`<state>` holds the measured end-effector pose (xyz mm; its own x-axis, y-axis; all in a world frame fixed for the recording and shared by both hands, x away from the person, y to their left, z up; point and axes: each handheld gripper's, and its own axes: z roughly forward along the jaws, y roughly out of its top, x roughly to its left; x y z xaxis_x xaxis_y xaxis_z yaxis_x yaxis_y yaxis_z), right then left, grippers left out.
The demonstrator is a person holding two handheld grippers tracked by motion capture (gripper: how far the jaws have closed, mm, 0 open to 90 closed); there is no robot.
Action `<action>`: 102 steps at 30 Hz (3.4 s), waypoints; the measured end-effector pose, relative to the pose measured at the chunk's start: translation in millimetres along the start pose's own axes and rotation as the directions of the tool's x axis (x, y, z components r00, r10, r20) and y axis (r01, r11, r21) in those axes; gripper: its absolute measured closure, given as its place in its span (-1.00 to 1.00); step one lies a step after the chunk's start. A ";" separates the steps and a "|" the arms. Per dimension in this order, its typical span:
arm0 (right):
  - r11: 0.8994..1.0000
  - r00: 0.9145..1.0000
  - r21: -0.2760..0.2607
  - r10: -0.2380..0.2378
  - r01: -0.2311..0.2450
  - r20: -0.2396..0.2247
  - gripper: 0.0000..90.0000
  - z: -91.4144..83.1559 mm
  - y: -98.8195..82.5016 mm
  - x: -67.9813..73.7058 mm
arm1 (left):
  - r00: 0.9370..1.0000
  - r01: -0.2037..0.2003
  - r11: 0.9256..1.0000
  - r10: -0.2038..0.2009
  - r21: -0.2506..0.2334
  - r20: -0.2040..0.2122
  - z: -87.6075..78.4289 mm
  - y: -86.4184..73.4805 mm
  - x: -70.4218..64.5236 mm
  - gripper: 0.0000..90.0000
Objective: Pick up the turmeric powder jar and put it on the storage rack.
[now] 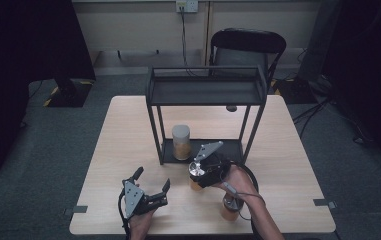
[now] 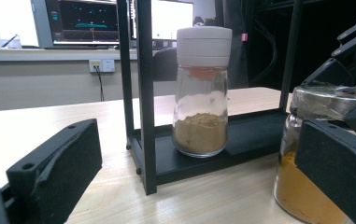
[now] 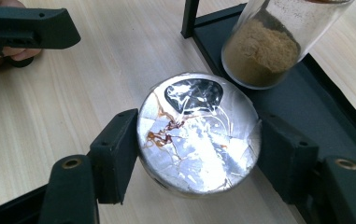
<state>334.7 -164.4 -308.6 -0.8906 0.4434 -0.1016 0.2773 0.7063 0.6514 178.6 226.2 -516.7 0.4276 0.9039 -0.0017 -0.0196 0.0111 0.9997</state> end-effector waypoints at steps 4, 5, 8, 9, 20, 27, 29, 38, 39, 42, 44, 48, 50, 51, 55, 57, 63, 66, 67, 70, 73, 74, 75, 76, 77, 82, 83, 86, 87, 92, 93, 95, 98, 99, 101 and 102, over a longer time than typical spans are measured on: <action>1.000 1.000 0.001 0.003 -0.003 0.003 -0.24 -0.2 0.2 0.9 | 1.000 0.000 1.000 0.000 0.000 0.000 0.0 0.0 0.1 -1.00; 1.000 1.000 0.002 0.001 -0.001 0.003 -0.24 -0.3 0.5 1.2 | 1.000 0.001 1.000 -0.001 -0.001 0.000 0.0 -0.2 0.0 -1.00; 1.000 1.000 0.002 0.002 -0.002 0.006 -0.24 -0.2 0.6 2.0 | 1.000 0.001 1.000 -0.001 -0.001 0.000 -0.1 -0.1 0.1 -1.00; 1.000 1.000 0.002 0.003 -0.003 0.007 -0.24 -0.2 0.7 2.1 | 1.000 0.001 1.000 -0.001 -0.001 0.000 -0.1 -0.1 0.1 -1.00; 1.000 1.000 0.012 0.012 -0.012 0.010 -0.24 -0.8 2.6 3.2 | 1.000 0.000 1.000 0.000 -0.002 0.001 -0.1 -0.3 0.1 -1.00; 1.000 1.000 0.007 0.020 -0.021 0.021 -0.23 -1.1 2.3 4.4 | 1.000 0.000 1.000 0.000 -0.002 0.001 -0.2 -0.4 0.1 -1.00; 1.000 0.999 -0.002 0.027 -0.027 0.023 -0.24 -1.8 1.0 4.4 | 1.000 0.000 1.000 0.000 -0.002 0.001 -0.1 -0.3 0.1 -1.00; 0.999 0.999 -0.004 0.032 -0.032 0.025 -0.24 -3.4 1.9 5.0 | 1.000 -0.002 1.000 0.002 0.000 0.002 0.1 0.0 0.0 -1.00; 0.999 0.999 -0.001 0.034 -0.034 0.024 -0.24 -3.6 2.7 4.9 | 1.000 -0.002 1.000 0.002 0.000 0.002 0.1 0.0 0.1 -1.00; 0.999 0.999 -0.008 0.039 -0.038 0.027 -0.24 -4.2 2.2 5.3 | 1.000 -0.001 1.000 0.001 -0.001 0.003 0.0 -0.1 0.2 -1.00; 0.999 0.999 -0.011 0.039 -0.039 0.025 -0.24 -5.0 2.2 4.9 | 1.000 -0.002 1.000 0.002 0.000 0.002 0.0 -0.1 0.1 -1.00; 0.999 0.999 -0.012 0.042 -0.042 0.027 -0.24 -6.1 2.6 4.7 | 1.000 -0.002 1.000 0.002 0.000 0.002 0.0 0.0 0.1 -1.00; 0.999 0.999 -0.013 0.044 -0.044 0.028 -0.24 -6.6 2.8 4.7 | 1.000 -0.002 1.000 0.002 0.000 0.002 0.1 0.0 -0.1 -1.00; 0.999 0.999 -0.013 0.045 -0.044 0.029 -0.23 -6.8 3.0 4.9 | 1.000 -0.003 1.000 0.003 0.000 0.002 0.1 0.0 -0.1 -1.00; 0.998 0.998 -0.016 0.054 -0.053 0.033 -0.24 -8.2 3.8 5.2 | 1.000 -0.003 1.000 0.003 0.000 0.002 0.1 0.0 0.0 -1.00; 0.998 0.998 -0.024 0.059 -0.058 0.032 -0.23 -9.1 3.4 5.0 | 1.000 -0.002 1.000 0.002 0.000 0.002 0.1 0.0 0.0 -1.00; 0.998 0.998 -0.024 0.057 -0.056 0.042 -0.24 -12.6 8.4 6.0 | 1.000 -0.001 1.000 0.001 0.000 0.003 0.0 -0.1 0.4 -1.00; 0.998 0.996 -0.035 0.060 -0.058 0.061 -0.23 -15.6 9.8 8.4 | 1.000 0.001 1.000 -0.001 -0.001 0.003 -0.1 -0.2 0.7 -1.00; 0.997 0.996 -0.039 0.062 -0.060 0.061 -0.23 -16.7 9.9 7.6 | 1.000 0.001 1.000 -0.001 -0.001 0.004 -0.1 -0.2 0.7 -1.00; 0.997 0.996 -0.045 0.071 -0.068 0.061 -0.23 -18.7 10.5 5.7 | 1.000 0.000 1.000 0.000 0.000 0.004 -0.1 -0.1 0.6 -1.00; 0.996 0.995 -0.049 0.079 -0.076 0.066 -0.23 -20.1 10.6 4.8 | 1.000 -0.002 1.000 0.002 -0.001 0.005 -0.1 -0.1 0.5 -1.00; 0.995 0.994 -0.053 0.083 -0.079 0.069 -0.23 -20.6 10.1 4.6 | 1.000 -0.003 1.000 0.003 0.000 0.005 0.0 -0.1 0.3 -1.00; 0.995 0.994 -0.057 0.086 -0.082 0.071 -0.24 -21.3 9.8 4.2 | 1.000 -0.004 1.000 0.004 0.000 0.005 0.1 -0.1 0.3 -1.00; 0.994 0.993 -0.060 0.091 -0.086 0.073 -0.24 -21.8 9.4 3.8 | 1.000 -0.003 1.000 0.003 0.000 0.005 0.0 -0.1 0.2 -1.00; 0.994 0.993 -0.062 0.094 -0.089 0.073 -0.23 -22.4 9.6 3.0 | 1.000 -0.003 1.000 0.003 0.000 0.004 0.0 -0.1 0.3 -1.00; 0.992 0.991 -0.075 0.104 -0.098 0.084 -0.23 -25.5 9.5 0.2 | 1.000 -0.005 1.000 0.005 -0.001 0.004 0.1 -0.2 0.0 -1.00; 0.992 0.991 -0.078 0.106 -0.100 0.086 -0.23 -26.2 9.7 -0.3 | 1.000 -0.006 1.000 0.006 -0.001 0.004 0.1 -0.2 -0.1 -1.00; 0.992 0.989 -0.082 0.108 -0.101 0.096 -0.23 -27.4 11.7 -0.6 | 1.000 -0.007 1.000 0.007 -0.002 0.003 0.0 -0.3 -0.2 -1.00; 0.991 0.988 -0.085 0.112 -0.104 0.102 -0.23 -27.5 12.3 -1.0 | 1.000 -0.006 1.000 0.006 -0.002 0.003 0.0 -0.4 -0.2 -1.00; 0.988 0.985 -0.096 0.128 -0.117 0.114 -0.23 -28.7 14.8 -3.1 | 1.000 -0.007 1.000 0.007 -0.002 0.003 0.0 -0.4 -0.2 -1.00; 0.988 0.985 -0.096 0.130 -0.119 0.116 -0.23 -28.9 15.8 -3.3 | 1.000 -0.007 1.000 0.007 -0.002 0.002 0.0 -0.3 -0.4 -1.00; 0.988 0.983 -0.094 0.136 -0.124 0.125 -0.24 -28.5 18.2 -2.7 | 1.000 -0.006 1.000 0.006 -0.002 0.001 0.0 -0.4 -0.5 -1.00; 0.986 0.979 -0.098 0.145 -0.132 0.143 -0.23 -27.0 20.4 -1.3 | 1.000 -0.007 1.000 0.007 -0.002 0.001 0.0 -0.3 -0.6 -1.00; 0.985 0.977 -0.101 0.151 -0.137 0.148 -0.23 -26.8 20.8 -1.1 | 1.000 -0.007 1.000 0.007 -0.001 0.001 0.0 -0.3 -0.7 -1.00; 0.984 0.975 -0.106 0.161 -0.145 0.154 -0.23 -27.2 22.2 -1.1 | 1.000 -0.007 1.000 0.007 -0.001 0.001 0.0 -0.3 -0.6 -1.00; 0.983 0.974 -0.111 0.162 -0.145 0.158 -0.23 -27.2 22.5 -1.2 | 1.000 -0.007 1.000 0.007 -0.001 0.001 0.0 -0.3 -0.7 -1.00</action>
<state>332.2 -164.0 -273.4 -0.7656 0.6334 -0.1125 0.3620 0.5688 0.7386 178.4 225.6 -517.0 0.4282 0.9037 0.0054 -0.0238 0.0053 0.9997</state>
